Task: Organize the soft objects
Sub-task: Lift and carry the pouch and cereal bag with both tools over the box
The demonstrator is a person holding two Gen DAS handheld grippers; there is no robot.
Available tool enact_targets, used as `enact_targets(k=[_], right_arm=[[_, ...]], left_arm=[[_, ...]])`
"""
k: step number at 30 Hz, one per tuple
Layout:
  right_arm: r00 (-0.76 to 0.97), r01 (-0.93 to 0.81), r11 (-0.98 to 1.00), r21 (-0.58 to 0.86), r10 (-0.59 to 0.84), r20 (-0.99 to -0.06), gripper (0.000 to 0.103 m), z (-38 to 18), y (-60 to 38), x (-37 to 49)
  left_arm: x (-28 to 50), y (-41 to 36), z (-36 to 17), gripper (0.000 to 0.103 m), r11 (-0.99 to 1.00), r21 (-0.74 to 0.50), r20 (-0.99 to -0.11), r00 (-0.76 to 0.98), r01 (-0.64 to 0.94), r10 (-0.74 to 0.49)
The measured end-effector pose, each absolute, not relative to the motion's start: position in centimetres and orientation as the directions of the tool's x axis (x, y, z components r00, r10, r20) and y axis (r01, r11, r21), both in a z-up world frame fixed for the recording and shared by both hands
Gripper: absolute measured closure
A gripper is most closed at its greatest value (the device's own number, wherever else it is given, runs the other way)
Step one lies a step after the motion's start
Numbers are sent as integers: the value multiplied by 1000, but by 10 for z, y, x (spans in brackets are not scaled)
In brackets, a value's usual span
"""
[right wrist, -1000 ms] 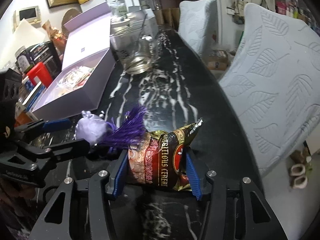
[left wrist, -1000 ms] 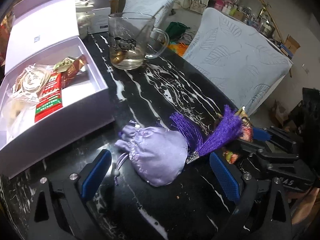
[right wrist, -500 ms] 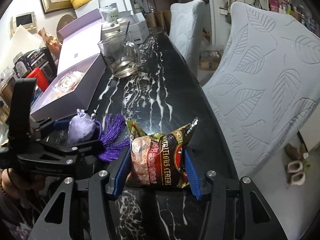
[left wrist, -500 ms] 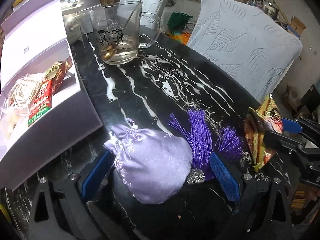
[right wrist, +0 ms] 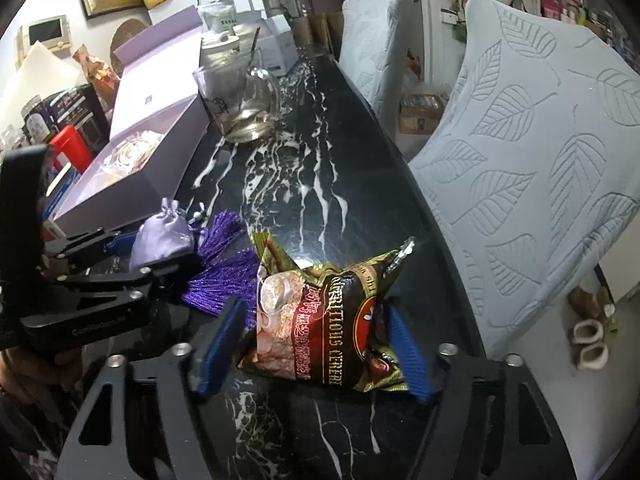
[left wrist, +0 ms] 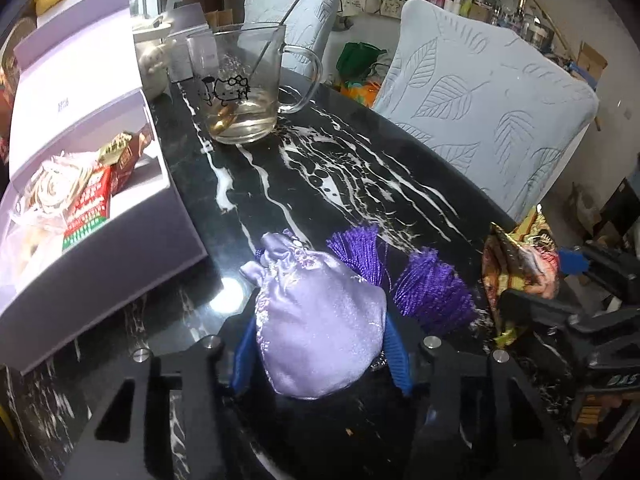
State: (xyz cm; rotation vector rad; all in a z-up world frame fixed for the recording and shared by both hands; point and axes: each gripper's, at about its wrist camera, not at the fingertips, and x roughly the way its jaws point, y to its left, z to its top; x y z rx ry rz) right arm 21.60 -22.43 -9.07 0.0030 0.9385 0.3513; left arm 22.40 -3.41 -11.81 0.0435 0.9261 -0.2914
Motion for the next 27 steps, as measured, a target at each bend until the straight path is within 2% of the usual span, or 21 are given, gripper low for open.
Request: enact_targets(k=[9,13,16,19,27], right_arm=[[545,-262,952,158,281,-790,25,-98,-228,216],[565,-269,955,123,260,-783,43,-97,-225,213],[581,-267,956,124,262,-770,50,-96,-226,208],[591,-251,957,146,271,-760,54,-95,-230,205],[580,-261,941,214,330,-745,56,-90,-229,188]], left_arm=[[202,-32,-103,50,954,-129,-784,561,270,-264],[197,-31,-100,50,952,-141,-780,562,270,-275],[193,-31,-99,50,953,-139,-779,565,268,-272],[187,-29,-96,50,953,-140,-776,569,267,-274],[168,-20,-86,50,956,-143,-767,582,257,-271]])
